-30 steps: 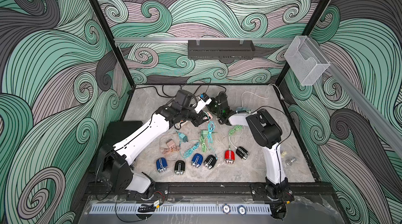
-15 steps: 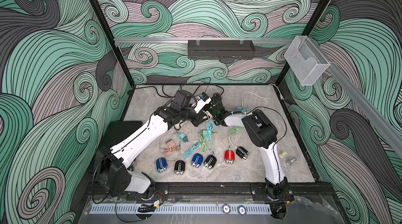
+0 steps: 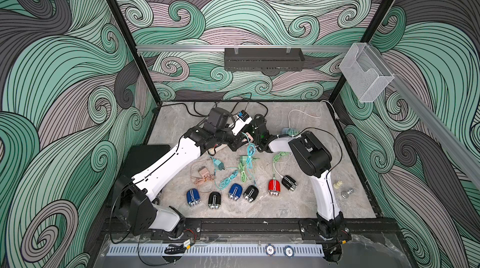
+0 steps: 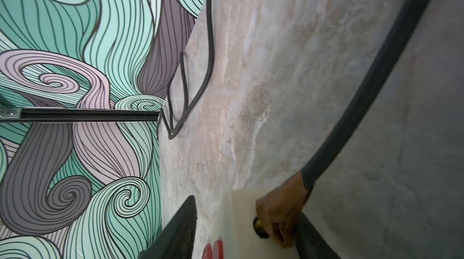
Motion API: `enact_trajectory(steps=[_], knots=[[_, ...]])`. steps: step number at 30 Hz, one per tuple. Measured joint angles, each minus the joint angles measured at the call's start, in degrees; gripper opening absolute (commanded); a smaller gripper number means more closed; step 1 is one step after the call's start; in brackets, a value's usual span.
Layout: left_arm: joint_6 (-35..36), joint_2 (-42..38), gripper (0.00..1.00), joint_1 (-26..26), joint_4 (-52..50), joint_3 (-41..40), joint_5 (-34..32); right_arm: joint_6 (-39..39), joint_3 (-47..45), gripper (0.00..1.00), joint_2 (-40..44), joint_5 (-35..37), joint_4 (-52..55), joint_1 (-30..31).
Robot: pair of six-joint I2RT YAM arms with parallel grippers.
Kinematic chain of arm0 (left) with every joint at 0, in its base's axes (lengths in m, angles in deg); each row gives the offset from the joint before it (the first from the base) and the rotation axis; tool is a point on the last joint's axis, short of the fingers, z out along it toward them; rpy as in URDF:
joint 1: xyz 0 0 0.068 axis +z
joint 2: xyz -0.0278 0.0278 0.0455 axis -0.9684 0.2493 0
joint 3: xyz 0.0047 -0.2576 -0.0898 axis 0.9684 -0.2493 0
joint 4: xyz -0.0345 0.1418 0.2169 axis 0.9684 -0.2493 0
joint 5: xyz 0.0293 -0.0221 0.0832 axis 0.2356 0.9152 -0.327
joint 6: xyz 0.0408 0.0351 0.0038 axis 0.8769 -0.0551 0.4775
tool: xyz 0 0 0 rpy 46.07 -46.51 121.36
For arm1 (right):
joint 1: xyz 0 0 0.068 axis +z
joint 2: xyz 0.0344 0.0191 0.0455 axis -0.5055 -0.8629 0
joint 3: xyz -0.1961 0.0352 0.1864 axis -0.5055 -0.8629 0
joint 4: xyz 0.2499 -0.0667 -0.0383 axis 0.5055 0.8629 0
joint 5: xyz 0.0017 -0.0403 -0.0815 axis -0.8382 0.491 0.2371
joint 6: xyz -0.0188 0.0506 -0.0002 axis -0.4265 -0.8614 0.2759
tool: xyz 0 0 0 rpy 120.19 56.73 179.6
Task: Unplug the electric shaver
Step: Place the socket at the center of the board.
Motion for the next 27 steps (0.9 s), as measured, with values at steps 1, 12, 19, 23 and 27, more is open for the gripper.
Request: enact_trajectory(steps=[1,12,19,23,27], knots=[[0.0,0.0,0.0,0.0,0.0,0.0,0.0,0.13,-0.26,0.55,0.04,0.0,0.52,-0.04],[-0.02,0.26,0.0,0.0,0.02,0.0,-0.24,1.88,-2.91,0.59,6.51,0.79,9.75,-1.77],[-1.44,1.7,0.0,-0.02,1.75,0.0,-2.4,6.45,-7.72,0.58,13.31,0.52,12.33,-3.26],[-2.62,4.55,0.0,-0.52,4.2,0.0,-5.6,11.93,-11.58,0.56,18.43,-1.55,13.79,-4.0],[-3.06,8.31,0.0,-2.03,7.21,0.04,-9.44,18.62,-15.96,0.54,26.32,-3.32,16.74,-4.46]])
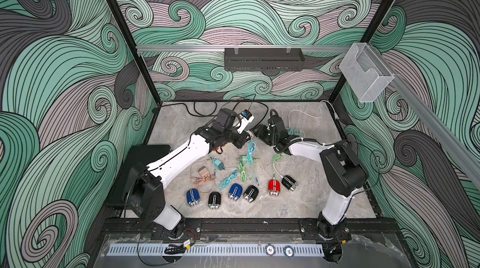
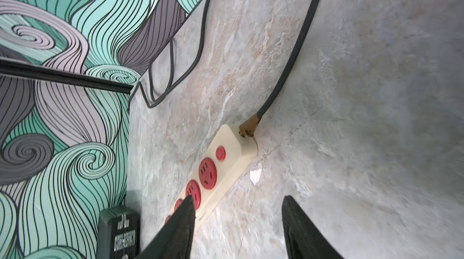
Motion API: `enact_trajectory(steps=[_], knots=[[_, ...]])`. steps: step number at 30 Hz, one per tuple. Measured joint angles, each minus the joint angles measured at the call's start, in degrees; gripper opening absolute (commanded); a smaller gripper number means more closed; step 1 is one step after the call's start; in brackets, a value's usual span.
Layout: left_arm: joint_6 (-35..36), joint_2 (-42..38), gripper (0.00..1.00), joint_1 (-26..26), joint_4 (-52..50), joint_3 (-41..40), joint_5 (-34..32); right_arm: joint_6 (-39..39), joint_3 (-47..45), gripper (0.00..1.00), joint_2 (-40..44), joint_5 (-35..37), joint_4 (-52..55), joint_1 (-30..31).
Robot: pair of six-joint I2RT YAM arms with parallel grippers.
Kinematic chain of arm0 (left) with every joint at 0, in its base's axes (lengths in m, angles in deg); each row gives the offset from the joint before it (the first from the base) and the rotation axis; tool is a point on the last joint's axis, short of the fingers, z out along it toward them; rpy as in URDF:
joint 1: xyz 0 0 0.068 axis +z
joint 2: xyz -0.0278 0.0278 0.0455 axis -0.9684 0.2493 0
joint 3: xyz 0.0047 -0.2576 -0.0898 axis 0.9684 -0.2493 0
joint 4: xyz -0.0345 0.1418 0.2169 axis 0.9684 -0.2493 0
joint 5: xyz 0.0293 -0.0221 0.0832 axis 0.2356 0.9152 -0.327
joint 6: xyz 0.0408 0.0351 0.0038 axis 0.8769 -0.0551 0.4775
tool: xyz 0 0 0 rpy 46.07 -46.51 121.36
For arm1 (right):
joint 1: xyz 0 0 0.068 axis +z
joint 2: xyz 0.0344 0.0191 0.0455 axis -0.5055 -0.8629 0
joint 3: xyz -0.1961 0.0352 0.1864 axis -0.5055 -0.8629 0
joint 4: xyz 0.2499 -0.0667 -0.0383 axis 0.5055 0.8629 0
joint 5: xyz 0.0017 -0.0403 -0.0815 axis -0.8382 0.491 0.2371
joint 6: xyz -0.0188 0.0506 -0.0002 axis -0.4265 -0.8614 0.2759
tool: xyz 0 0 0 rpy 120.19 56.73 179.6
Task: Unplug the electric shaver
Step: Place the socket at the center of the board, then place the plug at the center of the board.
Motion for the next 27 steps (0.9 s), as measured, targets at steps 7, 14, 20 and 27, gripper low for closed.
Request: enact_trajectory(steps=[7,14,20,27], knots=[[-1.07,9.29,0.04,-2.19,0.48,2.12,-3.69,10.19,-7.37,0.53,14.67,-0.9,7.32,-0.76],[-3.69,14.69,0.08,-3.98,0.68,2.78,-6.64,16.81,-13.27,0.52,24.83,-0.61,15.74,-2.43],[-5.57,18.67,0.22,-4.35,0.92,3.39,-8.24,20.85,-15.47,0.45,29.97,-1.79,21.57,-2.54],[-6.91,21.09,0.5,-4.35,1.14,4.28,-8.44,22.47,-17.11,0.31,29.7,-8.09,22.29,-2.1]])
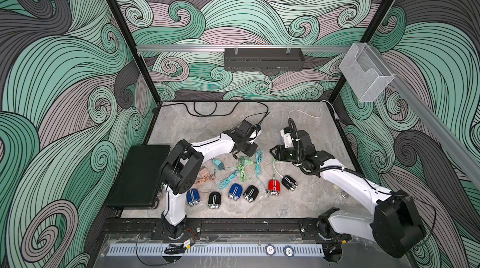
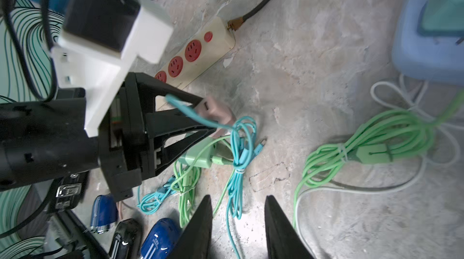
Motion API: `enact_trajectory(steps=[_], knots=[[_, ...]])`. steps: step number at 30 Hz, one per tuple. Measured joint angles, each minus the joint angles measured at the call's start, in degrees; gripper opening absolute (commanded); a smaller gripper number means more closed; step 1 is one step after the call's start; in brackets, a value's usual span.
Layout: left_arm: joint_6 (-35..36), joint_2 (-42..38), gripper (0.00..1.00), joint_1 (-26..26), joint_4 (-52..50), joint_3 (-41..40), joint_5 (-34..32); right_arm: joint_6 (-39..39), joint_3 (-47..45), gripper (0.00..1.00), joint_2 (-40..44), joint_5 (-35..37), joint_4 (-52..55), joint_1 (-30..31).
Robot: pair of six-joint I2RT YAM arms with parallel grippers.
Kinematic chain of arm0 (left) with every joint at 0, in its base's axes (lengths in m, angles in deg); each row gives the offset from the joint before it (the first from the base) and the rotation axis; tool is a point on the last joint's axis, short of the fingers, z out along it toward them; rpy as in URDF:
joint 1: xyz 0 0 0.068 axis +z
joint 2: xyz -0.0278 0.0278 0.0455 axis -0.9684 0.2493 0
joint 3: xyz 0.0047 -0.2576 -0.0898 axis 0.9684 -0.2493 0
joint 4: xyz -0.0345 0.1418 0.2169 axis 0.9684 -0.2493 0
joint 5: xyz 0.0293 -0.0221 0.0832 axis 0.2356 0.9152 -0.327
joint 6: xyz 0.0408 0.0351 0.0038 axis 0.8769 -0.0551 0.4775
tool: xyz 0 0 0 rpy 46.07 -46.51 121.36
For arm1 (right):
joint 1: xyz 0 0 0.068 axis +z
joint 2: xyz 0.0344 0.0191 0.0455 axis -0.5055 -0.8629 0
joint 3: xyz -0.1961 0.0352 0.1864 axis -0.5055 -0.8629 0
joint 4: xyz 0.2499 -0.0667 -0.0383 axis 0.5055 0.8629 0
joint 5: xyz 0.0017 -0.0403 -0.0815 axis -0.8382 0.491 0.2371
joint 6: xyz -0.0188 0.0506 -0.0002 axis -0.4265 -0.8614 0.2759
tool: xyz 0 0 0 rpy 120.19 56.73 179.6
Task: Unplug the electric shaver
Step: Place the plug at the center of the board, then move the charging cable to the center of the board.
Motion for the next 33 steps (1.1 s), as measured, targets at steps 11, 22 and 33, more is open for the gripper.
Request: enact_trajectory(steps=[11,22,33], knots=[[-4.13,-5.77,0.93,0.0,-1.22,-2.49,-1.77,-1.79,-1.75,0.33,-12.02,-4.52,-5.51,7.43],[-14.93,-22.1,0.95,0.13,-3.98,-14.43,-9.73,-3.56,3.45,0.36,-24.2,-2.45,-8.39,10.93],[-22.25,-33.42,0.95,3.08,-3.65,-22.62,-12.35,-9.05,15.45,0.34,-36.24,-2.1,-14.67,14.08]])
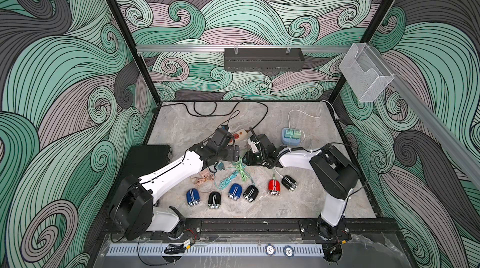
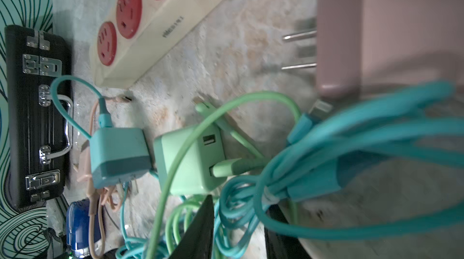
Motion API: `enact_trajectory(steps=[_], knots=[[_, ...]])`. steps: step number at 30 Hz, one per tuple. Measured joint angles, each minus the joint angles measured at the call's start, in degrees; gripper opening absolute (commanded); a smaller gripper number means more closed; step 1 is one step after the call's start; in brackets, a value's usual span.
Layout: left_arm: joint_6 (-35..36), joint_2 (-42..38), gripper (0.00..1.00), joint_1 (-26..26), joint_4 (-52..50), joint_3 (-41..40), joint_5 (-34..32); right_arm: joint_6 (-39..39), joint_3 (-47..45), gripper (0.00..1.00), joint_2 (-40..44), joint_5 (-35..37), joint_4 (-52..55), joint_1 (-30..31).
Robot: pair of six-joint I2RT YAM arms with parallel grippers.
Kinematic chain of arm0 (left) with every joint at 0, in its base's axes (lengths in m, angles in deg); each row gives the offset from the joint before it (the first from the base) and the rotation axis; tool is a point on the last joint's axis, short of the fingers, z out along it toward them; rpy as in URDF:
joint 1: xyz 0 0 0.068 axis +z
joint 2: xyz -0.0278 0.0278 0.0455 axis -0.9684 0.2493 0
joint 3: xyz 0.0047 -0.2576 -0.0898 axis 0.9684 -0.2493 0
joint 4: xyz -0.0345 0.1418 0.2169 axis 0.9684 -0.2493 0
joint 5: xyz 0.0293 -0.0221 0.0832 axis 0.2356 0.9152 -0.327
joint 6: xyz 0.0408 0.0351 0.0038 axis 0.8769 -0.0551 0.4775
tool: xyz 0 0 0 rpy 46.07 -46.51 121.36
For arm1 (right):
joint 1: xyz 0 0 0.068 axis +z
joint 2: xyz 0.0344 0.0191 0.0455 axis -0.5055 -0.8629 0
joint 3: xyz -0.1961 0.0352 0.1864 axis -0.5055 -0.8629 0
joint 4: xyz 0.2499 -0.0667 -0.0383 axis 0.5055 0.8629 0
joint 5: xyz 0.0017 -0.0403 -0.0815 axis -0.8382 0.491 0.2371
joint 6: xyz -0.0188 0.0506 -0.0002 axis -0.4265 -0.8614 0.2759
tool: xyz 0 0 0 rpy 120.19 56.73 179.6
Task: Unplug the electric shaver
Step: Move the charging cable to the center of the board, then pick up the electric shaver from the center of the board.
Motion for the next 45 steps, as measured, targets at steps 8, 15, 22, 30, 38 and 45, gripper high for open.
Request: enact_trajectory(steps=[8,15,22,30,38,45], knots=[[-0.9,-3.39,0.95,-0.02,1.01,-1.86,2.05,-1.05,1.14,0.34,1.38,2.64,-0.61,0.31],[-3.5,-4.17,0.93,-2.54,3.48,-5.6,4.44,2.16,-6.78,0.37,16.26,5.77,2.29,-0.15],[-10.84,2.78,0.89,-11.63,3.04,-1.2,1.77,5.01,-17.9,0.42,36.02,9.6,11.54,-4.39],[-19.47,16.37,0.81,-21.77,0.76,9.68,-1.64,7.69,-24.2,0.56,59.49,13.14,25.42,-9.46],[-24.5,29.51,0.8,-26.99,-5.97,21.46,-1.77,7.87,-26.34,0.51,74.01,18.58,36.0,-9.75],[-25.44,35.69,0.8,-28.26,-14.91,30.77,-2.14,5.57,-27.21,0.48,80.43,23.39,41.94,-9.97]])
